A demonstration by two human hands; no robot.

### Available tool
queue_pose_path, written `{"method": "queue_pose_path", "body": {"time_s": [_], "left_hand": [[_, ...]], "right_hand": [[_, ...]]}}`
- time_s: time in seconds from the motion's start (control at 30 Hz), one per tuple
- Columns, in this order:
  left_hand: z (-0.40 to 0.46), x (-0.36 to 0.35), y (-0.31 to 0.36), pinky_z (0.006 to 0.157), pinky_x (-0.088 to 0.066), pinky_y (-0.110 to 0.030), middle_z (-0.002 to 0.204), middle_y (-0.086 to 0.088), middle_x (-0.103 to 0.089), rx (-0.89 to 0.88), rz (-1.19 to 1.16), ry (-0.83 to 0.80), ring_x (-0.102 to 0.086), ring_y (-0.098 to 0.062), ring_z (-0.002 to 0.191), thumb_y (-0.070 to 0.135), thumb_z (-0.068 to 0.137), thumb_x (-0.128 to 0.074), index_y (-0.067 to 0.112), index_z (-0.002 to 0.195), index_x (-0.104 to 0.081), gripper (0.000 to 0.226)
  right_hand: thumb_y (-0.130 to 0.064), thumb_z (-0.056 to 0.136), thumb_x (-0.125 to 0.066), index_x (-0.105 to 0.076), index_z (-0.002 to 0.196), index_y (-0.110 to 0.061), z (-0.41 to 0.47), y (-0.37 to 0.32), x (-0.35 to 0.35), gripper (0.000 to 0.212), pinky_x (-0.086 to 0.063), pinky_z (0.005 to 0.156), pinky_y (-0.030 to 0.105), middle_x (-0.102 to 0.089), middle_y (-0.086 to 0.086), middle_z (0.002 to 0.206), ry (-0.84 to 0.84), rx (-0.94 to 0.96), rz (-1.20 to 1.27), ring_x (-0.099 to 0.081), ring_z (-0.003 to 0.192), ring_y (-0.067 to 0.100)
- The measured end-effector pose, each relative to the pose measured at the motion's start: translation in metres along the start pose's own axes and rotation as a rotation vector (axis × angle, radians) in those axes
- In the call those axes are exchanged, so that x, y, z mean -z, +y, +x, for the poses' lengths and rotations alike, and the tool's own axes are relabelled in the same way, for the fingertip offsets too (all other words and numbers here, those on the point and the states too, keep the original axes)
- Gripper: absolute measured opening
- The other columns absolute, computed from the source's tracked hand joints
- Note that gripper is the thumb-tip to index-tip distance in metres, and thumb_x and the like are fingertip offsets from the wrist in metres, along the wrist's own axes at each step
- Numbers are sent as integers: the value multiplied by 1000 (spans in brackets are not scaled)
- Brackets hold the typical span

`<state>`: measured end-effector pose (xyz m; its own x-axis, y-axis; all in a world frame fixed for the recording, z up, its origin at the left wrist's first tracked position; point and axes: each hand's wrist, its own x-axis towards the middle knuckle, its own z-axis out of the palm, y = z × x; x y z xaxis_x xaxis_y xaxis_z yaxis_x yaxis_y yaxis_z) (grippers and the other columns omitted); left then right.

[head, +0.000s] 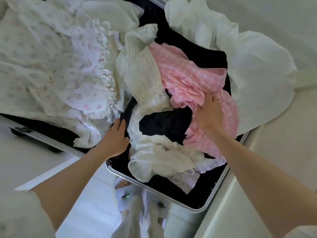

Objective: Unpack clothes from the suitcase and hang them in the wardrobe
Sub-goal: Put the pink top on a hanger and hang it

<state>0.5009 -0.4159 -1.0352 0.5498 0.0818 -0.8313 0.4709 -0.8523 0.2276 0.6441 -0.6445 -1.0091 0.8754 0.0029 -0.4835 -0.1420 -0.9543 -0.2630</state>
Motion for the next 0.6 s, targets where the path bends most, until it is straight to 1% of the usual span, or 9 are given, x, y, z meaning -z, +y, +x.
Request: {"method": "queue_pose_path", "body": {"time_s": [0.1, 0.17, 0.23, 0.3, 0.37, 0.4, 0.47, 0.53, 0.6], "left_hand": [[-22, 22, 9, 116, -17, -36, 157, -11, -2, 9, -88, -14, -7, -25, 145, 18, 99, -35, 6, 149, -2, 61], [-48, 42, 22, 112, -23, -34, 155, -11, -14, -4, -129, -1, -19, -25, 142, 15, 99, -36, 6, 148, -11, 56], [-73, 60, 34, 100, -33, -31, 145, -12, -33, -20, -164, 18, -38, -26, 129, 12, 98, -37, 4, 141, -27, 45], [-103, 83, 45, 88, -39, -31, 129, -12, -46, -28, -191, 33, -51, -27, 110, 11, 97, -37, 4, 132, -38, 36], [-130, 102, 53, 78, -43, -33, 113, -13, -54, -36, -224, 44, -56, -28, 96, 12, 95, -37, 3, 123, -45, 30], [-147, 112, 58, 76, -42, -32, 110, -14, -54, -31, -234, 48, -56, -30, 96, 12, 95, -37, 3, 122, -46, 31], [-177, 128, 70, 81, -38, -33, 122, -18, -51, -17, -253, 50, -51, -32, 108, 15, 96, -36, 1, 129, -41, 36], [-213, 147, 85, 94, -35, -32, 137, -16, -43, -11, -290, 70, -44, -30, 123, 18, 98, -35, 4, 137, -35, 42], [-249, 163, 97, 101, -31, -29, 144, -12, -39, 4, -349, 93, -39, -26, 130, 20, 98, -36, 8, 141, -32, 45]], "right_hand": [[-7, 94, -36, -39, 134, -6, -18, -6, 26, 40, -38, 75, 32, -42, 18, 132, -65, -15, 69, -49, 109, 36], [-1, 93, -35, -41, 130, -4, -36, -17, 51, 39, -35, 74, 30, -38, 17, 135, -107, -15, 114, -50, 108, 34], [3, 90, -35, -46, 122, -2, -53, -28, 72, 35, -34, 75, 28, -39, 18, 132, -122, -10, 177, -49, 107, 33], [6, 86, -34, -50, 115, 0, -73, -44, 106, 34, -33, 73, 28, -44, 16, 126, -111, -11, 244, -50, 103, 32], [8, 82, -34, -54, 106, -2, -95, -59, 138, 33, -35, 65, 26, -54, 12, 106, -95, 23, 339, -53, 92, 28], [8, 81, -33, -56, 100, -6, -107, -69, 155, 32, -35, 58, 23, -56, 9, 93, -98, 49, 398, -52, 80, 24], [8, 82, -33, -53, 79, -16, -132, -85, 185, 31, -31, 47, 13, -49, 1, 69, -126, 64, 528, -42, 60, 14], [7, 84, -34, -49, 71, -13, -158, -104, 218, 28, -27, 42, 9, -43, 0, 62, -169, 29, 728, -38, 55, 10], [1, 88, -40, -55, 72, -10, -187, -119, 251, 24, -35, 49, 9, -52, -1, 63, -215, -38, 932, -49, 57, 8]]}}
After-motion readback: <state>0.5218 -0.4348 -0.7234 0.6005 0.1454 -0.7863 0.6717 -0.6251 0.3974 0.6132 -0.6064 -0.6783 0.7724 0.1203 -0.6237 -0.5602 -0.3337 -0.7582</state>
